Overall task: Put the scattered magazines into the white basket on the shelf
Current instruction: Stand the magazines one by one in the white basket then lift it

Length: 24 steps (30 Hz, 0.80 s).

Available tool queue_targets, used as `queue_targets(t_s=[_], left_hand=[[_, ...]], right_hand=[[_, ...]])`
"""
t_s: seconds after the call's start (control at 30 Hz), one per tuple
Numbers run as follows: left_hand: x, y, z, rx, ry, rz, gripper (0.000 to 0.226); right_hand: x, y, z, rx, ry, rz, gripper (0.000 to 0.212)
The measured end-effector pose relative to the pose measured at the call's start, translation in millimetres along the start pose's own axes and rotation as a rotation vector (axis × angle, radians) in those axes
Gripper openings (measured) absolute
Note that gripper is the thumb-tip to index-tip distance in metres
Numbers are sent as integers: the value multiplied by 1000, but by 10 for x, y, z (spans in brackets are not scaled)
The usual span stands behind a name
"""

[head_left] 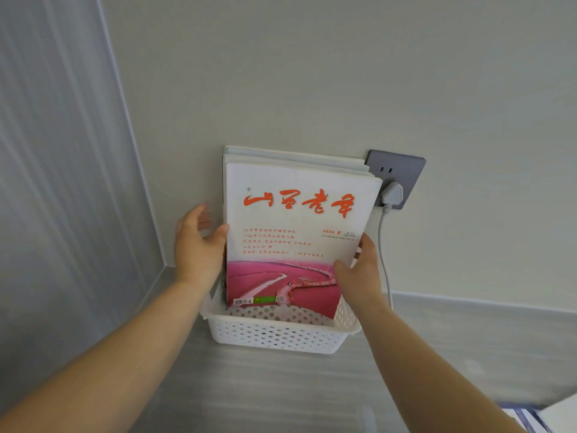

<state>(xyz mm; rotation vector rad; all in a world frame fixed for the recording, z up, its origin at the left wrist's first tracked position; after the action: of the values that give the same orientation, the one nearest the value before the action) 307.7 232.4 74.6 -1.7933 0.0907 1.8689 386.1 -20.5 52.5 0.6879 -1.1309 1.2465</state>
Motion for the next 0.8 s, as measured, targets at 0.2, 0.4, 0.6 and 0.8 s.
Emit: queue_targets(t_s=[0.2,0.4,0.6,0.8], left_hand=[[182,143,-301,298,-24,86,52],[126,179,-421,329,39,61,35],[168,125,-428,330,-33,40,34],[180,144,-280,416,-117,31,41]], right_hand=[[-19,-122,-193,63,-33,-78,67],[-16,-161,-304,125,-53,-132,67],[-14,-162,-363,80,-73,-57,57],[-81,-136,-247,69,-51,-43,78]])
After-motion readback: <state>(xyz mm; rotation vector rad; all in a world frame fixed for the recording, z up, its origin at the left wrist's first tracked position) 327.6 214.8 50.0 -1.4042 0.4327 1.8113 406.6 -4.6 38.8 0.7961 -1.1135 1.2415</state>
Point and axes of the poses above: each hand's wrist, its own y-axis away from the middle knuckle, its own z-axis out of the back of the hand, x = y × z, the point moved 7 cm from there along -y, towards the middle knuckle, and after that the axes turned 14 degrees about -x, right-handed, at the moved point
